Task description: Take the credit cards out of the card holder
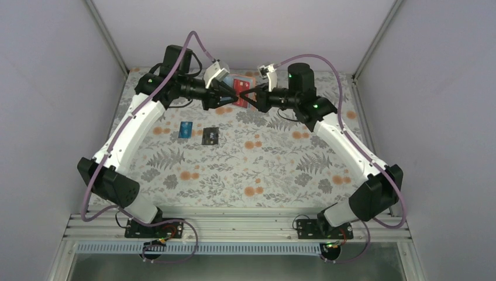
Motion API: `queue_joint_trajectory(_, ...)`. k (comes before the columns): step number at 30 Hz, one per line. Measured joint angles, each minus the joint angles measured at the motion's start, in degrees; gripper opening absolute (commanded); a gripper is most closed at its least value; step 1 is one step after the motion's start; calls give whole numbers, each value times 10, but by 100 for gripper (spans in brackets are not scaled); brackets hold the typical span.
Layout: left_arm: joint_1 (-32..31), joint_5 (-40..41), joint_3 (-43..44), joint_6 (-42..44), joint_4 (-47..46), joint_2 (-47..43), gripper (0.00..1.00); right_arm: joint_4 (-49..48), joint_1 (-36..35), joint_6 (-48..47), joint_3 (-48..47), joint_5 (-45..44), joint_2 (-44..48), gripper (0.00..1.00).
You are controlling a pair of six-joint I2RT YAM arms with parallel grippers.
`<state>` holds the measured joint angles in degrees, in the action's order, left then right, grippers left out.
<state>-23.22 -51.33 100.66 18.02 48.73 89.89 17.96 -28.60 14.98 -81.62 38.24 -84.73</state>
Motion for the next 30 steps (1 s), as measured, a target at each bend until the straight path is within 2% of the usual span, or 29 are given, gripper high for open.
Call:
queue_joint_trajectory(5,10,-7,0,-13,-4,3,25,-20,0,-14,3,57,12,4)
queue_joint_trajectory(30,23,-61,19,4,28,-16,26,-23,2,-65,8,114,42,4)
